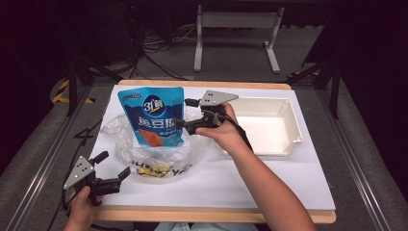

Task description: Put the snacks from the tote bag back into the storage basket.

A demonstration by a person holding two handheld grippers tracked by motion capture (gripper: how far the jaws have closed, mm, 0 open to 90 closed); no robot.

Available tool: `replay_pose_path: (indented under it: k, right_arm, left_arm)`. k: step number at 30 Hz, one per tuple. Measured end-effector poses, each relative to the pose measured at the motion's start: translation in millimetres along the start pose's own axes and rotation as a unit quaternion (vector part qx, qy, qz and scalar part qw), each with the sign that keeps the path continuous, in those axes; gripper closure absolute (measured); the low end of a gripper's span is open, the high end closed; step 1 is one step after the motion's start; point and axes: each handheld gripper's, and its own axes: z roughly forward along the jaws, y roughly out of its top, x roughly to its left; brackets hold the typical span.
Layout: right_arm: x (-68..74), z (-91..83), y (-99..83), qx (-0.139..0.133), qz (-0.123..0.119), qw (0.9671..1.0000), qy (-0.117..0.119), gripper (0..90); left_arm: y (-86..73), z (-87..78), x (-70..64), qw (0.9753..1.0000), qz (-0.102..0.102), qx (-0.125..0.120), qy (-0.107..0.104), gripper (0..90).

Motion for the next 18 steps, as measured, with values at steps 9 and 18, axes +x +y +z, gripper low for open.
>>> replay_pose_path:
  k: [9, 18]
  right_arm:
    - [-1.7, 31.2, -14.2, 0.011, 0.007, 0.9997, 0.019, 21.4]
    - [0.7, 58.2, -29.9, 0.032, 0.009, 0.9990, 0.029, 21.1]
  left_arm:
    - [-0.2, 0.0, 0.5, 1.0000, -0.002, -0.006, -0.002, 0.1]
    - [-0.1, -0.4, 0.8, 1.0000, -0.004, -0.006, -0.003, 0.1]
